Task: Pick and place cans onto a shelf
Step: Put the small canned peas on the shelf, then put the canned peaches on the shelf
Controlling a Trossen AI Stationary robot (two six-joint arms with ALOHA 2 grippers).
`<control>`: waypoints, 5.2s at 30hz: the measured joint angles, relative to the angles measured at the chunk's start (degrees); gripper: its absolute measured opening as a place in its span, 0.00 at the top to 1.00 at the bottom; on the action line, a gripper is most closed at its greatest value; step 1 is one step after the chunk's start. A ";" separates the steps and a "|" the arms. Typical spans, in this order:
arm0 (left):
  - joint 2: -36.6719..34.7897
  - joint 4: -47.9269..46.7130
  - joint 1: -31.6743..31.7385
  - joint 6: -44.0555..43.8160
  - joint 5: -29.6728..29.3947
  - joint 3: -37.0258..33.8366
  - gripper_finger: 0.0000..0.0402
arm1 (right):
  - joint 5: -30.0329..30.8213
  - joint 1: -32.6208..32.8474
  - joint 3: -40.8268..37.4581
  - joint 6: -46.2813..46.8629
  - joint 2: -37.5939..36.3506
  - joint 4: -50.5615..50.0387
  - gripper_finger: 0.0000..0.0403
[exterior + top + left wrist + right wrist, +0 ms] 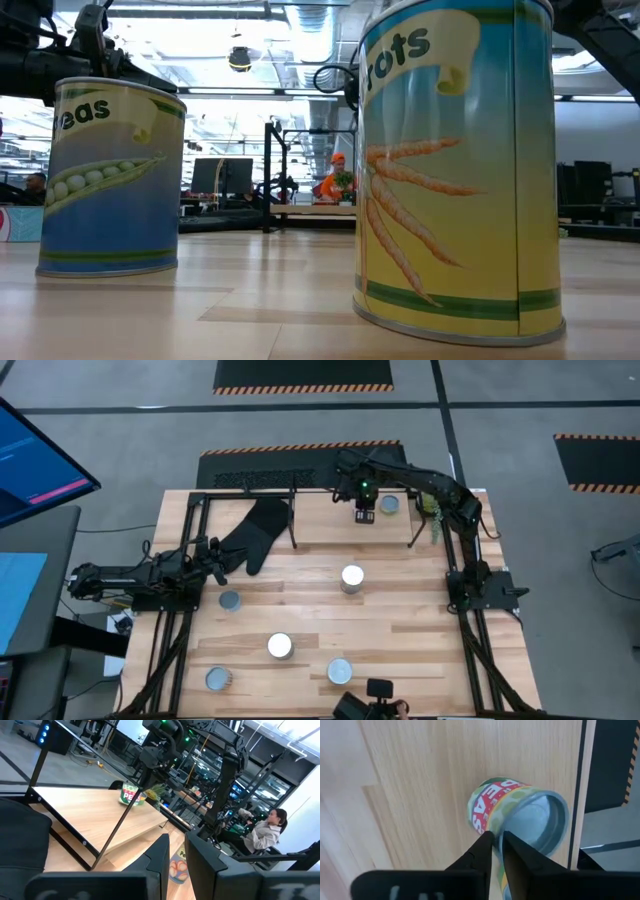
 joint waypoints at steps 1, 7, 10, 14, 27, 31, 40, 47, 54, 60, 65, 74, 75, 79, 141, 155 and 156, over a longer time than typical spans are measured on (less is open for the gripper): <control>0.01 0.00 0.01 0.00 0.00 0.00 0.88 | -0.02 0.02 0.00 0.12 0.00 -0.02 0.81; 0.01 0.00 0.01 -0.28 0.17 0.00 0.88 | 0.11 0.01 0.00 2.19 0.00 0.02 0.71; 0.01 0.00 0.00 -0.26 0.17 0.00 0.88 | 0.13 0.47 0.00 4.11 -0.05 -0.46 0.68; 0.00 0.00 0.01 -0.26 0.16 0.00 0.88 | -0.27 2.01 0.04 6.45 -1.13 -2.76 0.67; 0.01 -0.02 0.00 -0.17 0.15 0.00 0.88 | -7.30 2.88 -5.43 7.02 -0.92 1.26 0.75; -0.01 -0.01 0.00 -0.15 0.13 0.00 0.88 | -6.04 1.78 -6.74 7.19 -0.99 2.63 0.75; 0.01 0.00 0.02 -0.13 0.17 0.00 0.88 | -5.90 -0.52 -6.88 7.63 -0.98 4.04 0.75; 0.00 0.00 0.00 -0.17 0.20 0.00 0.88 | -6.07 -0.22 -6.88 9.65 -1.03 0.23 0.75; 0.00 -0.02 0.02 -0.04 0.24 0.00 0.88 | -10.18 3.93 -3.29 20.04 -3.05 -13.31 0.75; 0.01 0.00 0.00 -0.04 0.26 0.00 0.88 | -19.73 11.54 -2.51 30.98 -8.61 -14.19 0.75; 0.01 -0.02 0.00 -0.04 0.31 0.00 0.88 | -13.09 19.96 -2.58 35.12 -12.25 -8.73 0.75; 0.01 -0.02 0.02 -0.04 0.33 0.00 0.88 | -1.47 29.27 -5.52 37.09 -11.12 2.77 0.75; 0.01 -0.02 0.02 -0.04 0.33 0.00 0.88 | -1.19 29.27 -6.32 37.04 -10.83 3.39 0.75; 0.00 -0.02 0.01 -0.04 0.48 -0.01 0.88 | -0.81 28.38 -11.42 37.02 -10.78 5.85 0.75; 0.07 -0.01 0.02 -0.39 0.32 0.00 0.88 | -9.06 2.98 4.47 23.98 -2.46 12.86 1.00; 0.81 -0.02 0.00 -0.85 0.05 0.00 0.88 | -10.90 1.12 18.40 21.75 8.30 5.55 1.00; 0.81 -0.02 0.02 -0.85 0.19 -0.01 0.88 | -10.88 1.20 18.51 21.75 8.84 4.91 1.00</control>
